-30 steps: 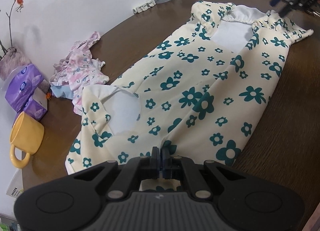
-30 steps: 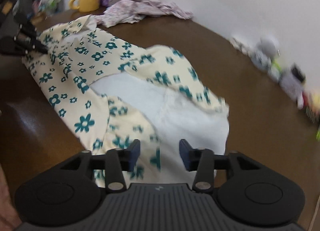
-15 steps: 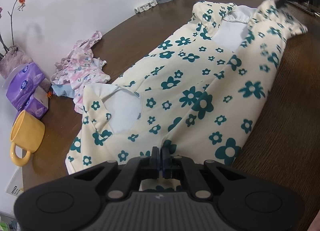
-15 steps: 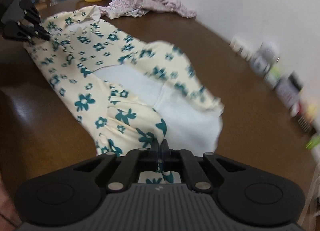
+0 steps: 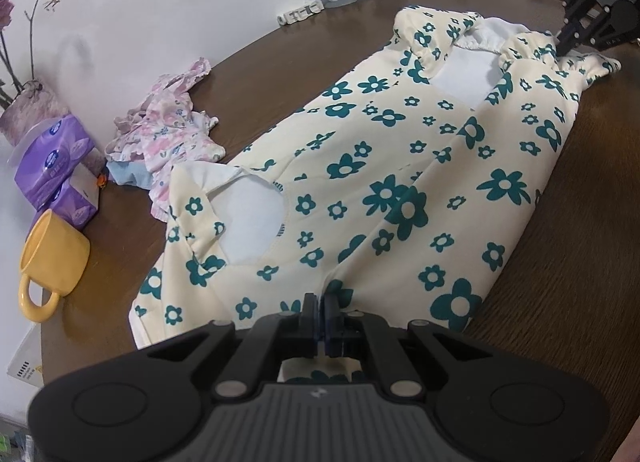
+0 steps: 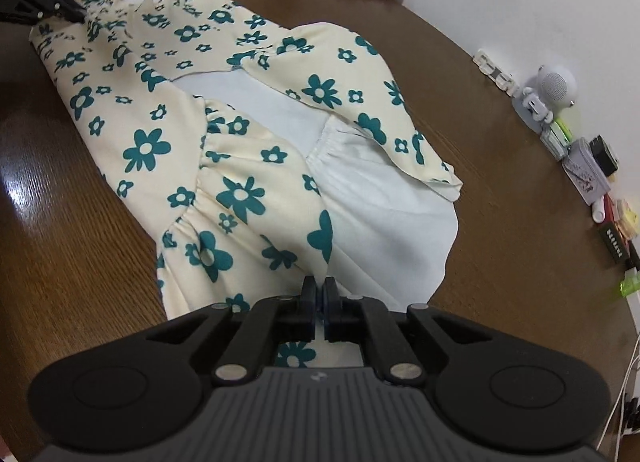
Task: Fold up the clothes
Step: 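Hold the shirt with both grippers and pull it taut lengthwise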
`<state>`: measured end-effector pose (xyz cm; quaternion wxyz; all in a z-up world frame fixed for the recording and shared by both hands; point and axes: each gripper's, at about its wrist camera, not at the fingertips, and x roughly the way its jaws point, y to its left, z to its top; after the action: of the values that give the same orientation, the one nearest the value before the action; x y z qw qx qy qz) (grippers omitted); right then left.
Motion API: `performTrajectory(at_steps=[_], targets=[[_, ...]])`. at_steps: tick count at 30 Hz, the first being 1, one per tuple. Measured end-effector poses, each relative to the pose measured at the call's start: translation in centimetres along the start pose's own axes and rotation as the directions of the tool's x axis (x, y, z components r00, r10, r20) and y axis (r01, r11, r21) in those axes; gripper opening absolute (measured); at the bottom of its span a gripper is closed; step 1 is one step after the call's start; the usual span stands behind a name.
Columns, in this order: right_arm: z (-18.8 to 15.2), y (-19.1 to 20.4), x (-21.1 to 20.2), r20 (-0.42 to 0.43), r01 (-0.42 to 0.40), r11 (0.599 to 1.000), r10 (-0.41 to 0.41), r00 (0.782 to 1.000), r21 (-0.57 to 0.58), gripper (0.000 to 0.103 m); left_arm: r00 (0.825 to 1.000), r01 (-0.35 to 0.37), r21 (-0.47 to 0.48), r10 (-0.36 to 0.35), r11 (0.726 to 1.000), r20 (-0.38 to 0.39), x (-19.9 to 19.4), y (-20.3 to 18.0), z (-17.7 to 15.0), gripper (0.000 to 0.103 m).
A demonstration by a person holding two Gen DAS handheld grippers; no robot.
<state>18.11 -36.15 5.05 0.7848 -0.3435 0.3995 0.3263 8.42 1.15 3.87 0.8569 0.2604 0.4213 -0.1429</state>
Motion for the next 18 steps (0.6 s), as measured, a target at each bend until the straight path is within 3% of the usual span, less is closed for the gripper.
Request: performTrajectory(at_steps=[6, 18], targets=[[-0.9, -0.2, -0.3, 0.006, 0.032, 0.998, -0.032, 0.999, 0.057, 0.004, 1.000, 0.006, -0.037, -0.006, 0.999, 0.005, -0.1, 0.5, 0.0, 0.005], [-1.6, 0.7, -0.6, 0.024, 0.076, 0.991, -0.079, 0.997, 0.109, 0.005, 1.000, -0.009, -0.006, 0.009, 1.000, 0.020, 0.0, 0.3, 0.8, 0.003]])
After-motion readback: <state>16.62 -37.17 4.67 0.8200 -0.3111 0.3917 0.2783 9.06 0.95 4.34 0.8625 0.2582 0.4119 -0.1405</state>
